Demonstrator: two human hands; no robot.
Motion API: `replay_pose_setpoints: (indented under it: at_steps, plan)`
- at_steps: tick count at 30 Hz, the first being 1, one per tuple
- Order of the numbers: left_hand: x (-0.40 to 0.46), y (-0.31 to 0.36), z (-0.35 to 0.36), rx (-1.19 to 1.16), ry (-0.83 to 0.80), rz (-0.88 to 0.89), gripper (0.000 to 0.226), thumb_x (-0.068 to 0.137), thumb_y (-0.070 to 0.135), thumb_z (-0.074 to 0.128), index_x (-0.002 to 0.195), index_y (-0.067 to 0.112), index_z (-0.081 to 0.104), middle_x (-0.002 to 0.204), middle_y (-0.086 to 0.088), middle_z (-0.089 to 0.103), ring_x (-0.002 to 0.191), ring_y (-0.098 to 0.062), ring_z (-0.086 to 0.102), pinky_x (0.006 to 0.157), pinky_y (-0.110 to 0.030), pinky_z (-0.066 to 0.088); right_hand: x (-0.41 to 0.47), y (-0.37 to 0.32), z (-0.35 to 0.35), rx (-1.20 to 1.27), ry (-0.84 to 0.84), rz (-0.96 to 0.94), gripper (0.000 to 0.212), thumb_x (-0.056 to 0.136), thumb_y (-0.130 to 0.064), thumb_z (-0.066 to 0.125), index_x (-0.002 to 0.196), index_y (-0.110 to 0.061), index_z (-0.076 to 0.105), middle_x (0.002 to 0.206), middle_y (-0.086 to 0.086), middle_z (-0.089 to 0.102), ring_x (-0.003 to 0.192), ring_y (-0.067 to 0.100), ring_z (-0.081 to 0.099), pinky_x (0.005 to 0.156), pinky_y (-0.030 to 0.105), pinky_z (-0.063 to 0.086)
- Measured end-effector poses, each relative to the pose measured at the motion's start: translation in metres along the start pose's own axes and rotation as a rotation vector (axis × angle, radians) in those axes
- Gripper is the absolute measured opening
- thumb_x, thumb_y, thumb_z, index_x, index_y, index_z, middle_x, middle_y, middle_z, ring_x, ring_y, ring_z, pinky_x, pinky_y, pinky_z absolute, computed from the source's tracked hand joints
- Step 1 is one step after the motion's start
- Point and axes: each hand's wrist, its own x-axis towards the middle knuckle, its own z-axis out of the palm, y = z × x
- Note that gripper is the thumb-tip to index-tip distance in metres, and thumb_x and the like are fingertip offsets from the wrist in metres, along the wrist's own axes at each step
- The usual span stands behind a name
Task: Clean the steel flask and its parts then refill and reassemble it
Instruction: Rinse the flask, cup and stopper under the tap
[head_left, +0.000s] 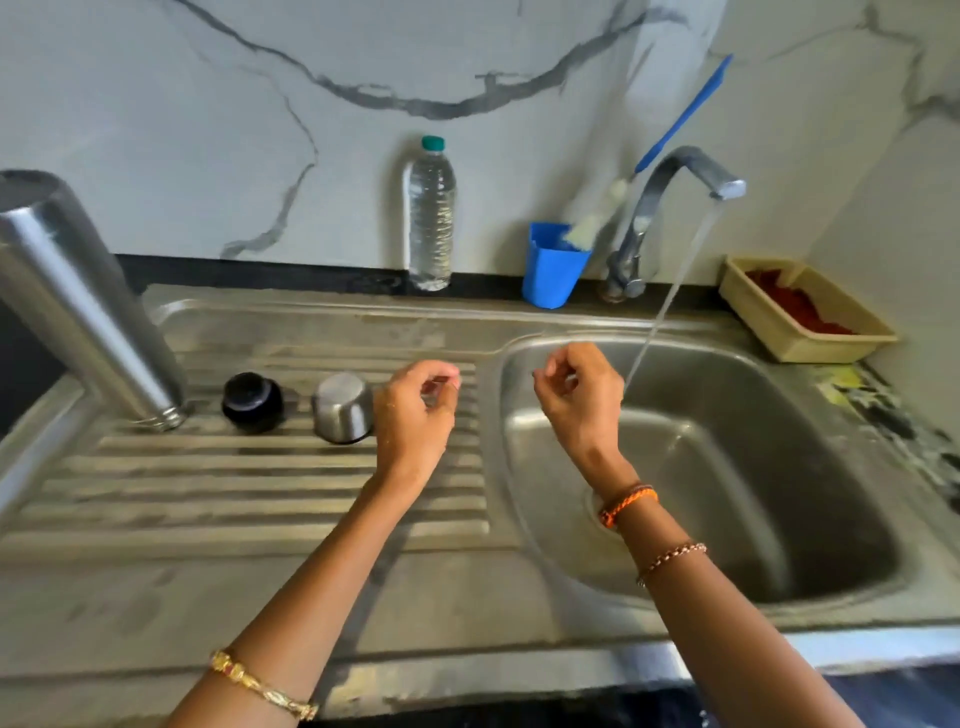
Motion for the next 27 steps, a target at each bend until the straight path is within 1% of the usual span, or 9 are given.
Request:
replay_pose_setpoints:
  at_steps: [2, 3, 5, 6, 9, 12, 17, 22, 27]
  plan:
    - [-0.009, 0.007, 0.029, -0.035, -0.079, -0.07, 0.011, 0.081, -0.001, 0.064, 0.083, 0.008, 0.07, 0.078, 0.001, 0.066, 0.062, 0.004, 0.055, 0.063, -0.006, 0.041, -0.008, 0.032, -0.015, -0.135, -0.106, -0.012, 0.017, 0.067, 0.006, 0.068, 0.065, -0.008, 0.06, 0.066, 0.009, 0.058, 0.057, 0.022, 0.055, 0.055, 0.024, 0.039]
    - [-0.011, 0.009, 0.044, -0.05, -0.124, -0.112, 0.011, 0.081, -0.001, 0.064, 0.082, 0.008, 0.07, 0.076, 0.001, 0.065, 0.059, 0.006, 0.055, 0.063, -0.009, 0.042, -0.008, 0.05, -0.023, -0.209, -0.263, 0.034, 0.012, 0.068, 0.002, 0.071, 0.072, -0.007, 0.065, 0.074, 0.011, 0.063, 0.066, 0.027, 0.06, 0.062, 0.026, 0.044]
    - [-0.009, 0.012, 0.068, -0.073, -0.226, -0.206, 0.01, 0.082, 0.001, 0.063, 0.084, 0.007, 0.071, 0.073, 0.0, 0.063, 0.059, 0.002, 0.056, 0.065, -0.018, 0.045, -0.007, 0.078, -0.037, -0.311, -0.693, 0.222, 0.032, 0.071, -0.011, 0.076, 0.103, -0.011, 0.068, 0.104, 0.009, 0.065, 0.098, 0.023, 0.06, 0.085, 0.025, 0.042]
    - [-0.006, 0.015, 0.08, -0.077, -0.267, -0.248, 0.009, 0.083, 0.003, 0.064, 0.086, 0.006, 0.071, 0.074, -0.003, 0.063, 0.06, -0.003, 0.056, 0.067, -0.025, 0.048, -0.005, 0.091, -0.044, -0.301, -0.785, 0.312, 0.043, 0.073, -0.015, 0.076, 0.114, -0.013, 0.063, 0.115, 0.006, 0.062, 0.109, 0.021, 0.056, 0.091, 0.022, 0.038]
    - [-0.002, 0.03, 0.118, -0.122, -0.297, -0.301, 0.009, 0.083, 0.004, 0.064, 0.086, 0.008, 0.071, 0.073, -0.005, 0.062, 0.068, -0.018, 0.056, 0.071, -0.035, 0.05, 0.02, 0.116, -0.079, -0.22, -0.502, 0.474, 0.034, 0.08, -0.016, 0.07, 0.113, -0.01, 0.064, 0.109, 0.006, 0.064, 0.101, 0.019, 0.061, 0.082, 0.013, 0.037]
    - [0.003, 0.054, 0.156, -0.178, -0.29, -0.315, 0.009, 0.085, 0.004, 0.062, 0.085, 0.011, 0.069, 0.076, -0.002, 0.063, 0.066, -0.012, 0.056, 0.071, -0.03, 0.048, 0.063, 0.14, -0.11, -0.146, -0.282, 0.535, 0.025, 0.085, -0.019, 0.066, 0.106, -0.005, 0.066, 0.088, 0.005, 0.064, 0.086, 0.016, 0.06, 0.091, 0.023, 0.044]
    - [0.018, 0.067, 0.198, -0.132, -0.214, -0.297, 0.011, 0.087, 0.004, 0.06, 0.089, 0.013, 0.066, 0.083, -0.002, 0.064, 0.07, -0.009, 0.056, 0.067, -0.022, 0.045, 0.129, 0.163, -0.11, -0.301, -0.358, 0.456, 0.04, 0.091, -0.039, 0.054, 0.106, -0.003, 0.065, 0.106, 0.017, 0.067, 0.105, 0.032, 0.059, 0.086, 0.034, 0.044]
    - [0.049, 0.071, 0.231, 0.008, -0.118, -0.274, 0.015, 0.088, 0.007, 0.059, 0.101, 0.007, 0.067, 0.093, -0.006, 0.067, 0.076, -0.016, 0.058, 0.072, -0.021, 0.043, 0.182, 0.176, -0.091, -0.531, -0.467, 0.362, 0.061, 0.091, -0.057, 0.039, 0.105, -0.002, 0.061, 0.108, 0.018, 0.063, 0.102, 0.036, 0.059, 0.084, 0.041, 0.049]
    - [0.102, 0.089, 0.264, 0.038, -0.152, -0.199, 0.013, 0.088, 0.006, 0.059, 0.098, 0.008, 0.066, 0.094, -0.002, 0.065, 0.081, -0.014, 0.059, 0.063, -0.006, 0.04, 0.241, 0.182, -0.081, -0.51, -0.402, 0.177, 0.05, 0.098, -0.042, 0.035, 0.101, -0.001, 0.064, 0.103, 0.02, 0.065, 0.098, 0.036, 0.06, 0.083, 0.038, 0.046]
